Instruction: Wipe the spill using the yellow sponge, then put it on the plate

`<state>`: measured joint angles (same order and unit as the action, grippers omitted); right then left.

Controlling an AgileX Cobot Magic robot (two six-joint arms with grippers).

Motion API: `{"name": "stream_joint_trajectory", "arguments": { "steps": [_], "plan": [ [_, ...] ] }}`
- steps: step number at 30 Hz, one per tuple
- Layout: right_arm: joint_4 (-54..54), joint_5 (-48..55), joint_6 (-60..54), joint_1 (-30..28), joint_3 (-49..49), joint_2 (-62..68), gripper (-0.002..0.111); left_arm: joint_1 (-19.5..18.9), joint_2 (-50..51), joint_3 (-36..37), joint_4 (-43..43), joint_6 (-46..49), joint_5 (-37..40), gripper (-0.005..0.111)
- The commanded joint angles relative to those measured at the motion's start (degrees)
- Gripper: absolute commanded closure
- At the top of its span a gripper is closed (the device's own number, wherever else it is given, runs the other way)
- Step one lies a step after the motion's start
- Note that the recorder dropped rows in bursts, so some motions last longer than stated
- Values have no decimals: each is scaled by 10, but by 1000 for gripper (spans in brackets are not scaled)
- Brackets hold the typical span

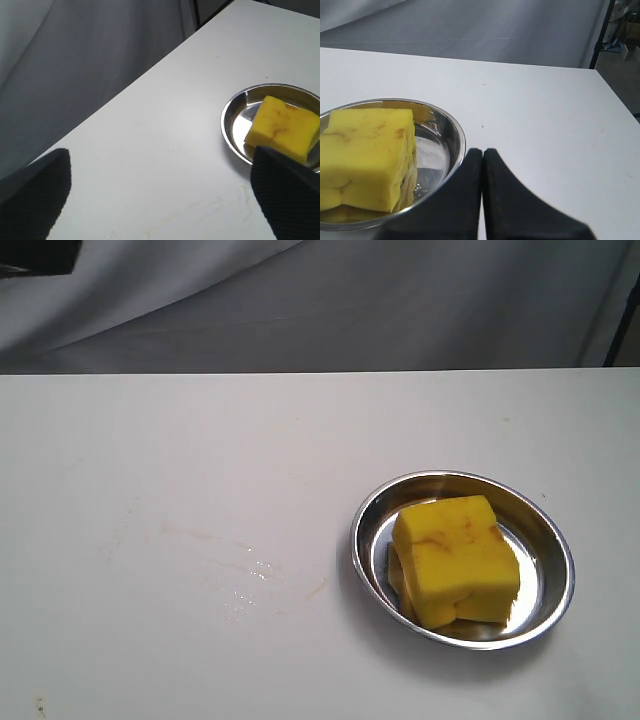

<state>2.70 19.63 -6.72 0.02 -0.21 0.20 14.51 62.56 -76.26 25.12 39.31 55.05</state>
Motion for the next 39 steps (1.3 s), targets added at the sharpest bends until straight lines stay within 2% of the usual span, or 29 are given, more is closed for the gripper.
{"name": "stream_joint_trajectory", "arguments": {
  "steps": [1,5,9,18,27,33,39],
  "plan": [
    [2,0,-1,1,2,-2,108,-20,-32,-3,0,-18,10,16],
    [2,0,-1,1,2,-2,108,-20,-53,-3,-1,-33,19,17],
    [2,0,-1,1,2,-2,108,-20,-72,-3,-2,-50,26,25],
    [2,0,-1,1,2,-2,108,-20,-133,5,-2,-77,35,60],
    [2,0,-1,1,2,-2,108,-20,-228,86,-6,-77,31,107],
    [2,0,-1,1,2,-2,108,-20,-305,145,-6,-127,-41,107],
    [2,0,-1,1,2,-2,108,-20,-374,175,-6,-155,-41,107]
  ]
}}
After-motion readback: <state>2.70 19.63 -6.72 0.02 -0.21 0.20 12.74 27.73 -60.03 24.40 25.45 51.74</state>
